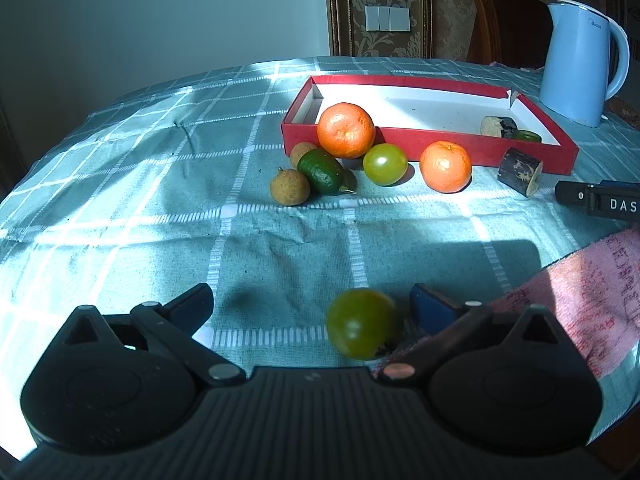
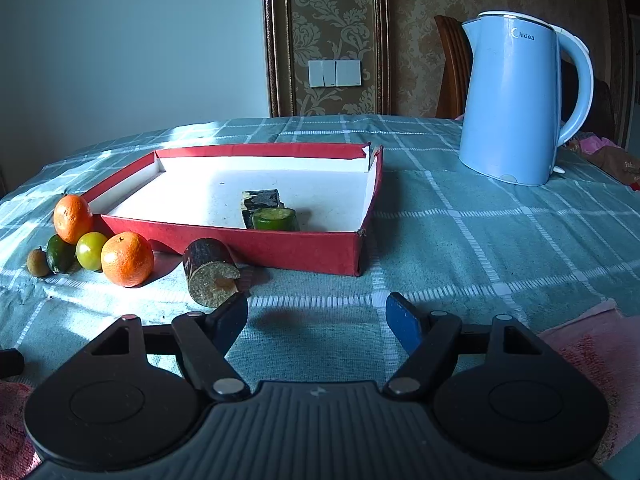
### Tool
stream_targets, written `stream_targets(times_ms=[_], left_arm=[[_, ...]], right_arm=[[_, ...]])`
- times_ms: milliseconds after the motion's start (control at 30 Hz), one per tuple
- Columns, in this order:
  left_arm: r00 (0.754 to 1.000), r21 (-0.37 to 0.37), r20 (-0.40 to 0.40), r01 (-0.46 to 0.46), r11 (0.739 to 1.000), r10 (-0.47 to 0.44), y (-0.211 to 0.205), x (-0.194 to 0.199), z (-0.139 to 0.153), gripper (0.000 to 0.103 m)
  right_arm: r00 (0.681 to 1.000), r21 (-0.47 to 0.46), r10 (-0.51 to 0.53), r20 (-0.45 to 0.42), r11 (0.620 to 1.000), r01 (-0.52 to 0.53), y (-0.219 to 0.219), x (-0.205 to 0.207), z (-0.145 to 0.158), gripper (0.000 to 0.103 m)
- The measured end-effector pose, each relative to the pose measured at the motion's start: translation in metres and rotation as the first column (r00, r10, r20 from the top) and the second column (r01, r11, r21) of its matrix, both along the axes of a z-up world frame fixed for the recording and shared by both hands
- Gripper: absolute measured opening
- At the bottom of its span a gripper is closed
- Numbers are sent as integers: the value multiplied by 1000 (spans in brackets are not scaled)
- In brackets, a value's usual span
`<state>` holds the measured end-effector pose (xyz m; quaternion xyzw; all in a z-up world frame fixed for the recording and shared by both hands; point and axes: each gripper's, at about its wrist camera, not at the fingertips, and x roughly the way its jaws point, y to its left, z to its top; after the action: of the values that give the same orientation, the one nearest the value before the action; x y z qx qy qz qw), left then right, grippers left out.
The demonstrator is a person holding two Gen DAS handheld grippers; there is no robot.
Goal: Organize fruits
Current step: 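Move the left tool down to the green round fruit on the cloth, then close the left tool on the green round fruit and lift it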
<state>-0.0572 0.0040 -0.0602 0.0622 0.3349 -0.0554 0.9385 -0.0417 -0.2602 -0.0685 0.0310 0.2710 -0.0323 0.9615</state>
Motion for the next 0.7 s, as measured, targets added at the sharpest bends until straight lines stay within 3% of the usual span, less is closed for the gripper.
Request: stream_targets(times_ms=[467,700], left_arm=[[1000,-65,-1,-20,998,20,7,-1,-4,103],[1000,-29,17,24,999,-23,-2,-8,-3,103]], right_arm=[[1000,-5,10,7,1000,-10,3,-2,0,76],[1000,-7,17,-17,1000,-17,3,4,-1,79]])
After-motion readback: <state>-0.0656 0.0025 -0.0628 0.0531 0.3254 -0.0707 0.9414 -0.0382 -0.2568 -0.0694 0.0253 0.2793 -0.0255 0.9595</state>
